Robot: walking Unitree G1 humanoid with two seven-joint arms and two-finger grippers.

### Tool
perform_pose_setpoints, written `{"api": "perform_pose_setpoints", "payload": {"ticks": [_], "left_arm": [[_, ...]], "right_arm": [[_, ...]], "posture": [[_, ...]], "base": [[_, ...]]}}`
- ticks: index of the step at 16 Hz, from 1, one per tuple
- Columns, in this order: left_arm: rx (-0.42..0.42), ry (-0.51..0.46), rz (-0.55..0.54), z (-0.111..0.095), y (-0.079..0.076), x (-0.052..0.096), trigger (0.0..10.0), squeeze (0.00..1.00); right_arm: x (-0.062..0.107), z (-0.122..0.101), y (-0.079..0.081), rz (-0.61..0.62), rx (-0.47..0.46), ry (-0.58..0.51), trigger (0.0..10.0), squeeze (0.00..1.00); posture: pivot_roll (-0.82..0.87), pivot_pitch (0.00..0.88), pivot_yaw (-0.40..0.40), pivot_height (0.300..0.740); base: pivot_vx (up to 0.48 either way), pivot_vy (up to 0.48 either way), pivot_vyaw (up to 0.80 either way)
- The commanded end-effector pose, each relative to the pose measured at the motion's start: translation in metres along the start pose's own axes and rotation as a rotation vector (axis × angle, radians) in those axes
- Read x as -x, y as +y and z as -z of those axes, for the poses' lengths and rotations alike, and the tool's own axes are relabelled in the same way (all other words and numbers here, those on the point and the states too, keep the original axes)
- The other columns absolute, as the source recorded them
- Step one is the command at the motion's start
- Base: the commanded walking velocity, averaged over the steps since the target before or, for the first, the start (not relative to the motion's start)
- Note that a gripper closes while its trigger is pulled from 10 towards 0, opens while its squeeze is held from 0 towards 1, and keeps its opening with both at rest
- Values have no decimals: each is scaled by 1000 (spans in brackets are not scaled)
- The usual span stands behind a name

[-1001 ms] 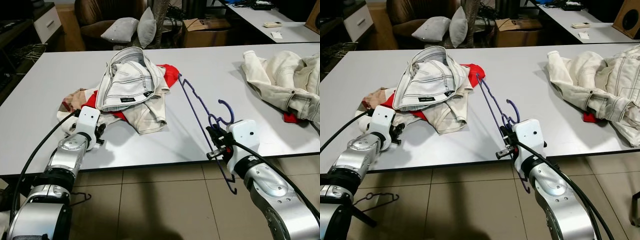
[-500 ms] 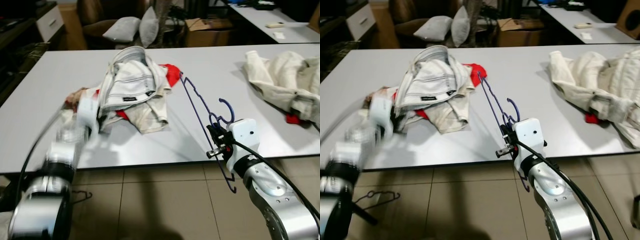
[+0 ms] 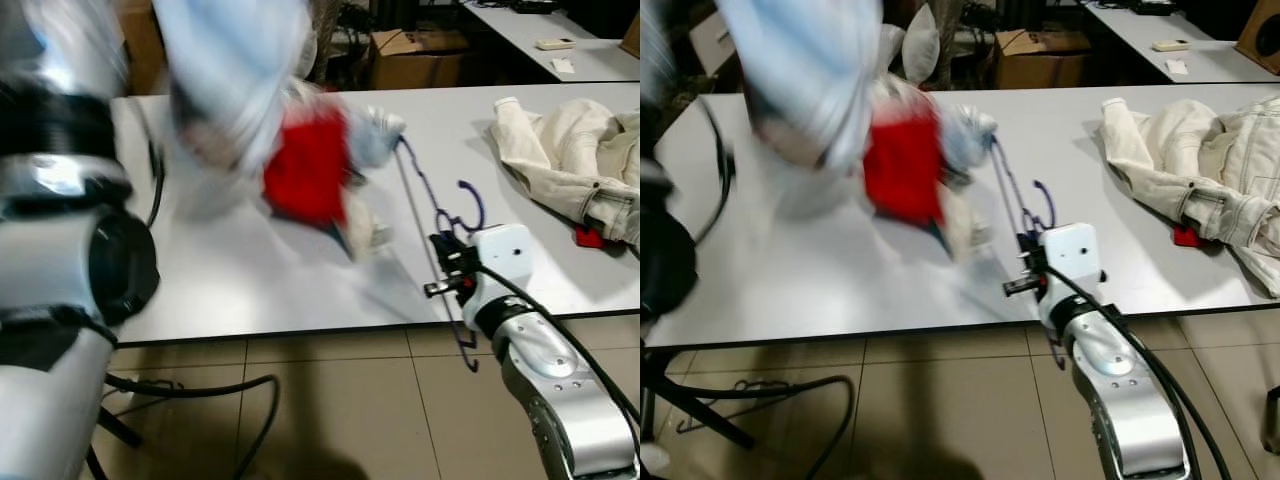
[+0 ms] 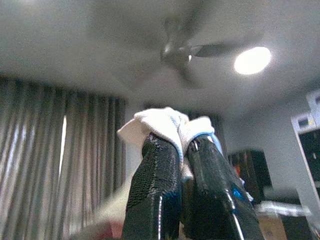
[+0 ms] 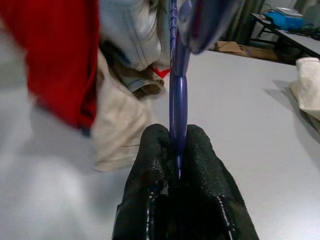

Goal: Hang hanger

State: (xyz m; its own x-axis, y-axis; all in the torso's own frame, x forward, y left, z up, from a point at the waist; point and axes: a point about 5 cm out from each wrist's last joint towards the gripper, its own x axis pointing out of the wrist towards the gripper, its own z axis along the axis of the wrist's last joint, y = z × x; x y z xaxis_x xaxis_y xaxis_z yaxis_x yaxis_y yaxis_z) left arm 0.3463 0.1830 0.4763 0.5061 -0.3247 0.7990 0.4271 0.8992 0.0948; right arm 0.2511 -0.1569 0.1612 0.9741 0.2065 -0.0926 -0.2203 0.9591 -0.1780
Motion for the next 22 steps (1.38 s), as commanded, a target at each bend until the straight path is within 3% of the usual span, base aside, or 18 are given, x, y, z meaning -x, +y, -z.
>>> {"api": "perform_pose_setpoints", "payload": {"ticks": [1, 14, 15, 16, 17, 20, 22], "left_arm": [[25, 58, -23, 16, 7, 9, 0, 0], [25, 58, -23, 16, 7, 9, 0, 0], [58, 16, -13, 7, 7, 5, 0, 0], [-37, 600, 34, 134, -6, 105, 0, 0], [-66, 824, 66, 173, -20, 162, 0, 0], [-50, 647, -22, 151, -9, 136, 0, 0], [-57, 670, -13, 150, -10, 139, 0, 0]], "right_arm": [[0, -4, 1, -2, -2, -25, 10000, 0], [0, -4, 1, -2, -2, -25, 10000, 0], [-1, -4, 0, 10, -7, -29, 10000, 0], [1, -6, -4, 43, -24, -37, 10000, 0], [1, -6, -6, 53, -30, -40, 10000, 0], [0, -7, -6, 47, -30, -44, 10000, 0], [-1, -7, -5, 43, -31, -46, 10000, 0]], "posture": [[38, 0, 44, 740], [38, 0, 44, 740], [38, 0, 44, 740], [20, 0, 53, 740], [20, 0, 53, 740], [22, 0, 47, 740], [29, 0, 42, 740]], "base": [[0, 0, 0], [0, 0, 0], [0, 0, 0], [0, 0, 0], [0, 0, 0], [0, 0, 0], [0, 0, 0]]}}
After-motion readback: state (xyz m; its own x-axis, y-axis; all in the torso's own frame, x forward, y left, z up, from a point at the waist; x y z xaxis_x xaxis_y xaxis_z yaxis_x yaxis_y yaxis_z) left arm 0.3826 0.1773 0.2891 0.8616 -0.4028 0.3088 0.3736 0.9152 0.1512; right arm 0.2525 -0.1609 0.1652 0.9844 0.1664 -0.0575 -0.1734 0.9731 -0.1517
